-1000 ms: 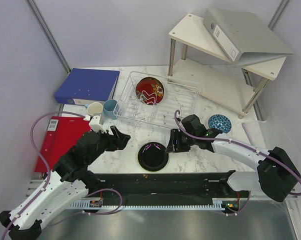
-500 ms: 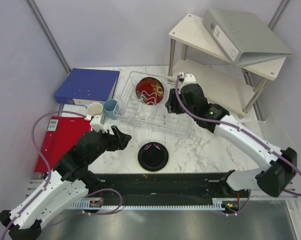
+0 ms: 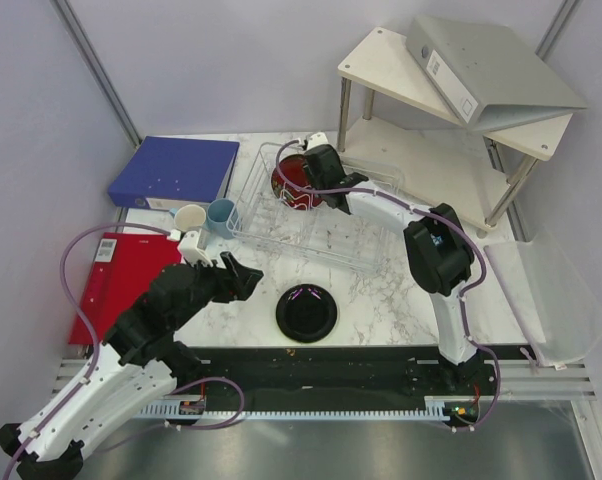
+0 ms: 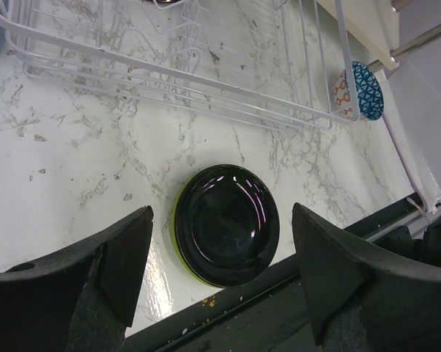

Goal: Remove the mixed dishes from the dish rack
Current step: Pick up the plate from the dish rack.

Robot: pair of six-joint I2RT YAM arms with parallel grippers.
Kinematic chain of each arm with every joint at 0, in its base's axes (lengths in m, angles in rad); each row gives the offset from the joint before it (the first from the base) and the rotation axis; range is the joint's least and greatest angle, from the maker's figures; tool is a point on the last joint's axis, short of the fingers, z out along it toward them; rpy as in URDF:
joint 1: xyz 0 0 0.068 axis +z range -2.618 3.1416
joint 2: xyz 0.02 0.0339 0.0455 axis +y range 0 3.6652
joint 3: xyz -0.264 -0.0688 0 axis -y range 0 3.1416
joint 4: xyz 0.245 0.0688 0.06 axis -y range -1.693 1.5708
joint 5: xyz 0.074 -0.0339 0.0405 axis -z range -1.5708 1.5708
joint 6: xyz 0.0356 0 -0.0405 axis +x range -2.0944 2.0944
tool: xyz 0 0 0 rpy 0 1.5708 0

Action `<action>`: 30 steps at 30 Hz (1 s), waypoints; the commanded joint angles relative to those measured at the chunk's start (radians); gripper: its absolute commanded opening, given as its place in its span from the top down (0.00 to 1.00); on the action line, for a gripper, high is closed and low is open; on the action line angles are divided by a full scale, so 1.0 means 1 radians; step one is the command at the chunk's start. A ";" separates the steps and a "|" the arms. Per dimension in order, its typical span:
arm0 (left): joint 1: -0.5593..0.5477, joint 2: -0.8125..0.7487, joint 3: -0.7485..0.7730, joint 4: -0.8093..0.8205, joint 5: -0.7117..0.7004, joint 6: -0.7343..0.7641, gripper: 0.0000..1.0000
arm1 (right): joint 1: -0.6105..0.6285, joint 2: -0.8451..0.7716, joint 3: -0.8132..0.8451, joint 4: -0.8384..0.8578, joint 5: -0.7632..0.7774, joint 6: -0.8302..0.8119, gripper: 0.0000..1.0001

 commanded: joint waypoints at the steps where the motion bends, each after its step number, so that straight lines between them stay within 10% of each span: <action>1: -0.001 0.001 0.030 0.023 -0.012 0.037 0.17 | -0.043 -0.045 -0.015 0.176 0.029 -0.043 0.47; 17: -0.001 0.052 0.026 0.035 -0.010 0.037 0.17 | -0.052 -0.030 -0.117 0.311 -0.111 -0.022 0.56; 30: 0.000 0.072 0.028 0.037 -0.009 0.035 0.17 | -0.052 -0.047 -0.138 0.314 -0.109 -0.016 0.87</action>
